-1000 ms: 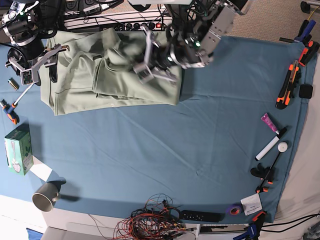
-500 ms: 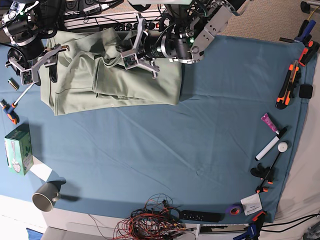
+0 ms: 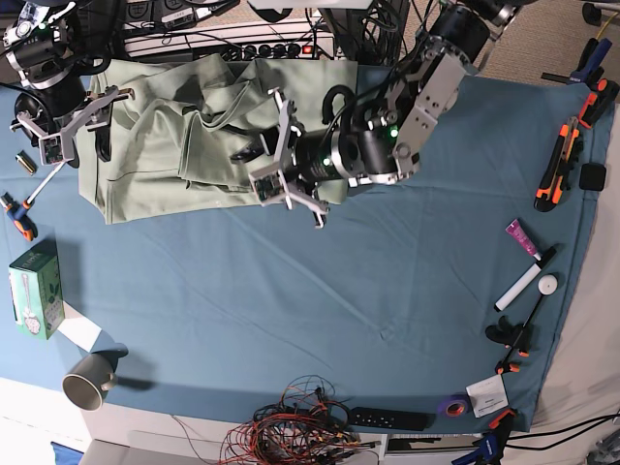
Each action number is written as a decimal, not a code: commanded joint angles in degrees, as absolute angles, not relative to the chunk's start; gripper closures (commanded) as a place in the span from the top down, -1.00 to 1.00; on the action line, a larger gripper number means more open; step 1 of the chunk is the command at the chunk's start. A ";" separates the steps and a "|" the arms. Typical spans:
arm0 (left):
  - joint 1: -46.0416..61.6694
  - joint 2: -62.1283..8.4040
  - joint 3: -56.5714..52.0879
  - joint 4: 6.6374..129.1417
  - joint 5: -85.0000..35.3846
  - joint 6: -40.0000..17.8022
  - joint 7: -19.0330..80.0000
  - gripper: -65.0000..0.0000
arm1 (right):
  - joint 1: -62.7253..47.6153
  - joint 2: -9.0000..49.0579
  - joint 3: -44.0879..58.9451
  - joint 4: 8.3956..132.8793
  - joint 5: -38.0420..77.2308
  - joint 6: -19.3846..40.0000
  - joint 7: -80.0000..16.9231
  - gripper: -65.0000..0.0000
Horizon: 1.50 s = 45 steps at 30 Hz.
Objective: Fold the T-shirt properly
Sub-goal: 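Press and smooth the folded shirt with the left gripper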
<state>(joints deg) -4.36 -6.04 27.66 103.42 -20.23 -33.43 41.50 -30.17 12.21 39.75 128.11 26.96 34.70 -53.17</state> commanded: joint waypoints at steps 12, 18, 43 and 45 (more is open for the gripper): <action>-16.78 -4.71 36.69 86.32 -30.15 -34.87 41.80 0.08 | -30.30 12.84 40.18 128.88 27.33 34.46 -50.72 -0.09; -21.54 -0.45 37.76 77.19 -32.69 -36.27 42.92 0.08 | -30.30 12.84 40.18 128.88 27.33 34.44 -50.57 -0.09; -26.85 4.91 37.76 68.82 -32.99 -40.00 42.65 0.03 | -30.30 12.84 40.18 128.88 27.35 34.44 -50.06 -0.09; -26.85 4.93 37.76 68.82 -31.83 -40.00 41.21 0.03 | -30.30 12.84 40.18 128.88 27.35 34.44 -50.04 -0.09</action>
<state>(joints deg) -25.32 3.97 37.93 67.85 -30.85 -39.53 42.37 -30.17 12.21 39.75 128.11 26.87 34.70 -51.79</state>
